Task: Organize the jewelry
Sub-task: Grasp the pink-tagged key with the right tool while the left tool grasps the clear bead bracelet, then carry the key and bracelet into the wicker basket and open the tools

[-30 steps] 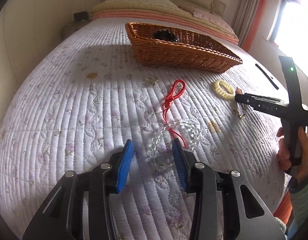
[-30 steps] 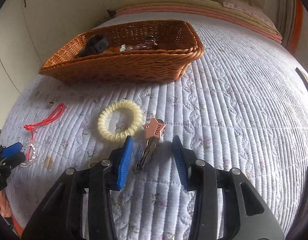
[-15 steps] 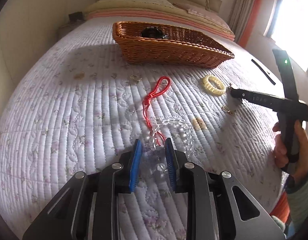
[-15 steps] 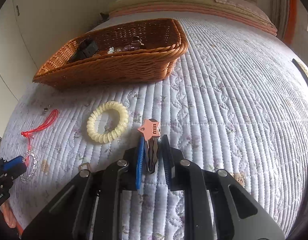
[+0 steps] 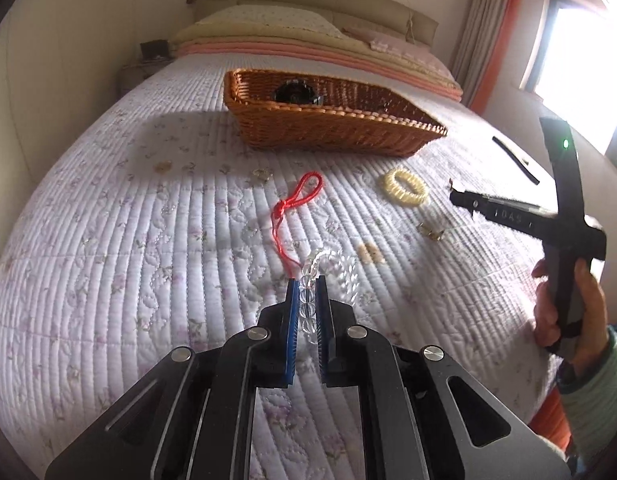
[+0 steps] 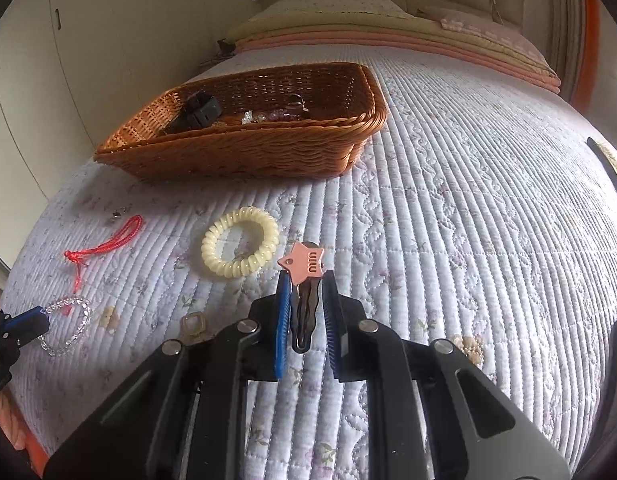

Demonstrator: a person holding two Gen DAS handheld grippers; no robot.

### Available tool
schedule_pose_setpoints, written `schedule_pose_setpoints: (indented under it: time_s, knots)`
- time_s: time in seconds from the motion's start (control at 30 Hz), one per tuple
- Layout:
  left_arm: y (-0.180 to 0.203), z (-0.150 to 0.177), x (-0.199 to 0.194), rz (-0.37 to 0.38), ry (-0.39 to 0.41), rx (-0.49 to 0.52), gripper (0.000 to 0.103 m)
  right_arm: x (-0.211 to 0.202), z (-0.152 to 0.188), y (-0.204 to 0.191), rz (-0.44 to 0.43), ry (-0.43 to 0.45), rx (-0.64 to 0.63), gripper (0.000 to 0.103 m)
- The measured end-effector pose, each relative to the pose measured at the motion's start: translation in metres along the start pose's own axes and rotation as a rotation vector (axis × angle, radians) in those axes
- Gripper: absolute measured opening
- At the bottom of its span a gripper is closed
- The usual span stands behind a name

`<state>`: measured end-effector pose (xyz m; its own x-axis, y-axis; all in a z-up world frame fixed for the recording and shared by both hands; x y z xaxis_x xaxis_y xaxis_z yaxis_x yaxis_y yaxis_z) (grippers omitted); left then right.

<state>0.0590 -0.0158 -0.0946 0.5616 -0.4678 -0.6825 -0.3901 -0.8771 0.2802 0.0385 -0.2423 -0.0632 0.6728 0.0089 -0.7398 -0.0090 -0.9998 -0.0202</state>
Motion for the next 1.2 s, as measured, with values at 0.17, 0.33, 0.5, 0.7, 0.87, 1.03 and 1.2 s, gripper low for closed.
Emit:
schedule_pose_setpoints:
  time_s: [0.17,0.33,0.5,0.7,0.87,1.03,1.2]
  knots:
    - [0.016,-0.021,-0.016,0.063,0.072,-0.01,0.006,-0.016,-0.002,-0.006,-0.101,0.035,0.037,0.014]
    - [0.036,-0.044,-0.028,0.121,0.126,0.005,0.006,-0.038,-0.016,-0.01,-0.135,0.081,0.044,0.014]
    - [0.055,-0.078,-0.04,0.182,0.182,0.033,0.006,-0.066,-0.044,-0.017,-0.127,0.16,0.006,0.014]
    - [0.085,-0.14,-0.038,0.216,0.258,0.1,0.006,-0.082,-0.094,-0.017,-0.096,0.231,-0.047,0.014]
    - [0.102,-0.193,-0.007,0.221,0.275,0.105,0.006,-0.07,-0.141,-0.014,-0.076,0.258,-0.074,0.014]
    - [0.1,-0.223,0.045,0.228,0.217,0.062,0.006,-0.035,-0.175,-0.012,-0.07,0.238,-0.083,0.014]
    - [0.085,-0.228,0.101,0.192,0.124,0.021,0.006,0.022,-0.19,-0.005,-0.104,0.14,-0.055,0.014]
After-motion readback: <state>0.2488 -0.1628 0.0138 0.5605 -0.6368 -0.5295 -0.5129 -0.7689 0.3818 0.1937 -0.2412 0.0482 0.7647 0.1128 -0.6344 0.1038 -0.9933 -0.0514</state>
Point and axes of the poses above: each gripper's, at about its wrist camera, not at the fingertips, and x roughly the way its jaws point, y to its right, z to its underside, the point moved 9 cm from there along x, roughly the way its jaws point, and after that the axes turned 7 degrees about -x, right-handed, at the moved point
